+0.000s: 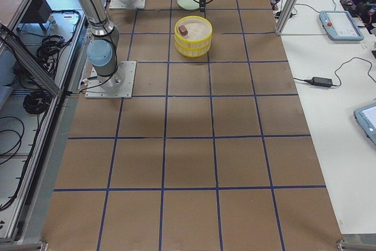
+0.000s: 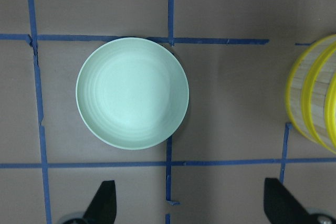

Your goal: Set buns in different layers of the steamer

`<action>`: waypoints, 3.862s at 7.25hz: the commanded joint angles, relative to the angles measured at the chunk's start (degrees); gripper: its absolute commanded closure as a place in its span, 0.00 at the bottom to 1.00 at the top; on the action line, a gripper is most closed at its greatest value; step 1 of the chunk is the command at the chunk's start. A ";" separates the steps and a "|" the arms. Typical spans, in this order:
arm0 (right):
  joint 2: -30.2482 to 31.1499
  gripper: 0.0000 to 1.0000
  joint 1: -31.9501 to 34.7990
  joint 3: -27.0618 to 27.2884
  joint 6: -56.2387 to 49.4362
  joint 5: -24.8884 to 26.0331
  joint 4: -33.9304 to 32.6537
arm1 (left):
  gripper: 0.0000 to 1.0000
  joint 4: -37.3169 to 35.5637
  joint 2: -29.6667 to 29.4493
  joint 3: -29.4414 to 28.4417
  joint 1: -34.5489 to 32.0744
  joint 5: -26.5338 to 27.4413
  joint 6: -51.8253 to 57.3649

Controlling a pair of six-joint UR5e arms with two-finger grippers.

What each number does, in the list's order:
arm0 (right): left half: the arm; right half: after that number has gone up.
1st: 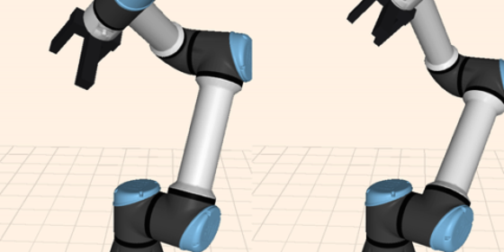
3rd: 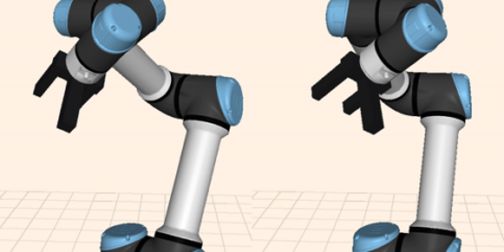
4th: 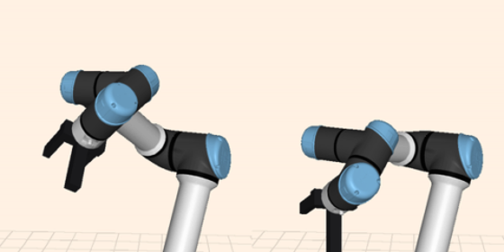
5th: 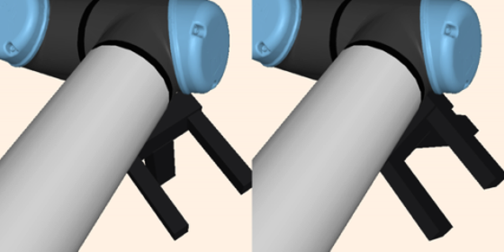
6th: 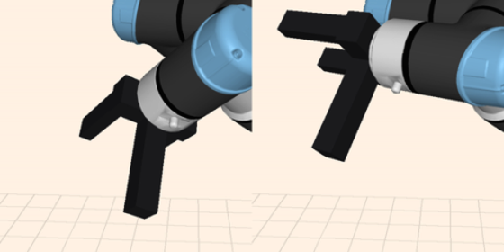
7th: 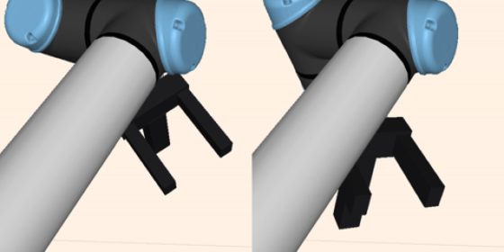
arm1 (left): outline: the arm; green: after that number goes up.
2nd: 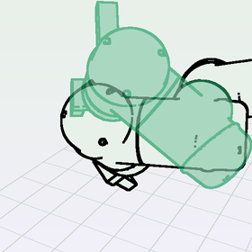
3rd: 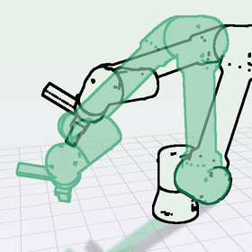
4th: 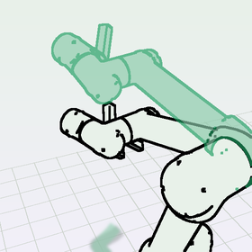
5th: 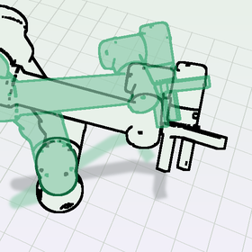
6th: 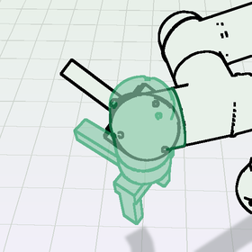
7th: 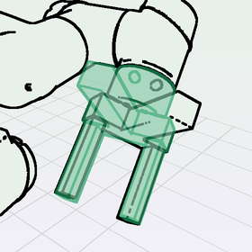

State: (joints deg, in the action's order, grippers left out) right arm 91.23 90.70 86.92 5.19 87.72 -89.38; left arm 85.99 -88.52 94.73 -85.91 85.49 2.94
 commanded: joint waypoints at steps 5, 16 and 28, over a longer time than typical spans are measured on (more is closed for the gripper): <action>0.00 0.00 0.00 0.00 -0.09 0.26 0.00 | 0.00 2.07 0.89 -0.16 -0.13 4.67 1.79; 0.00 0.00 0.00 0.00 -0.01 0.18 0.00 | 0.00 2.78 1.33 -0.34 -0.75 4.34 1.19; 0.00 0.00 0.00 0.00 -0.01 0.18 0.00 | 0.00 2.78 1.51 -0.07 -0.75 4.51 1.19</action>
State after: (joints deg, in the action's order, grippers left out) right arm 91.23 90.70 86.92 5.18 87.89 -89.39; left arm 88.77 -87.01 94.68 -86.66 89.99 4.13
